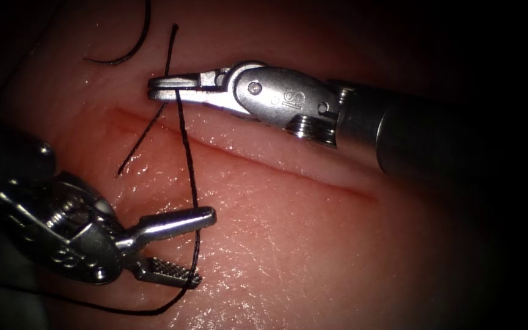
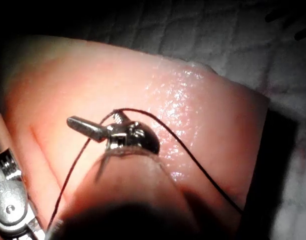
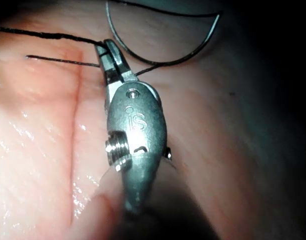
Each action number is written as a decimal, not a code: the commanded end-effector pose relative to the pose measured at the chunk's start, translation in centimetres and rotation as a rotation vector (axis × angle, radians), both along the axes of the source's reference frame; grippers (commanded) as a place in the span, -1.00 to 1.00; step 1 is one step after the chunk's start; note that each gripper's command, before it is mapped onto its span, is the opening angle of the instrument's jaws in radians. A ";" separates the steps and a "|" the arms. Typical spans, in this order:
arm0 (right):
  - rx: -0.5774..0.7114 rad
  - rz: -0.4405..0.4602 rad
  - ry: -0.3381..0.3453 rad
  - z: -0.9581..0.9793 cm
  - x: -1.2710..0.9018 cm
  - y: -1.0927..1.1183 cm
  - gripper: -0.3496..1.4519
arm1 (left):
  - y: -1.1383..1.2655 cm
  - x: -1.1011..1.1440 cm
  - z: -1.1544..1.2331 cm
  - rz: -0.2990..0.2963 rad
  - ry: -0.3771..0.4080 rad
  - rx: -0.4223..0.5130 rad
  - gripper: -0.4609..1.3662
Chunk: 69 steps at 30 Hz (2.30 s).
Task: Wound Closure
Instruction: Use the right gripper to handoff a longer length of suture to the left gripper
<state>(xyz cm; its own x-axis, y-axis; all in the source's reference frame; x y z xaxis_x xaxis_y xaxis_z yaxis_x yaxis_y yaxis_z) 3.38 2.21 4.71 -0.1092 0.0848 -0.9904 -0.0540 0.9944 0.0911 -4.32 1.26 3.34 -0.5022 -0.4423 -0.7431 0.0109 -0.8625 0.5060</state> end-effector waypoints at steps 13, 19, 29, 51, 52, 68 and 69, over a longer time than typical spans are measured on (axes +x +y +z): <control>0.001 0.021 -0.014 0.15 -0.01 0.15 -1.00 | -0.07 -0.13 0.13 0.043 0.032 0.005 -0.22; 0.001 0.032 -0.033 0.27 -0.03 0.25 -1.00 | -0.17 -0.15 0.16 0.050 0.037 0.000 -0.22; 0.000 0.037 -0.044 0.38 -0.03 0.33 -1.00 | -0.22 -0.15 0.16 0.063 0.043 -0.004 -0.22; -0.003 0.041 -0.047 0.40 -0.02 0.31 -1.00 | -0.46 0.20 0.08 0.091 0.031 0.017 -0.54; -0.003 0.041 -0.047 0.39 -0.01 0.30 -1.00 | -0.46 0.19 0.08 0.095 0.034 0.025 -0.70; -0.004 0.032 -0.044 0.15 -0.09 0.08 -1.00 | -0.42 0.68 0.06 0.073 0.045 0.092 -0.88; -0.004 0.031 -0.044 0.13 -0.09 0.06 -1.00 | -0.41 0.71 0.06 0.066 0.047 0.095 -0.88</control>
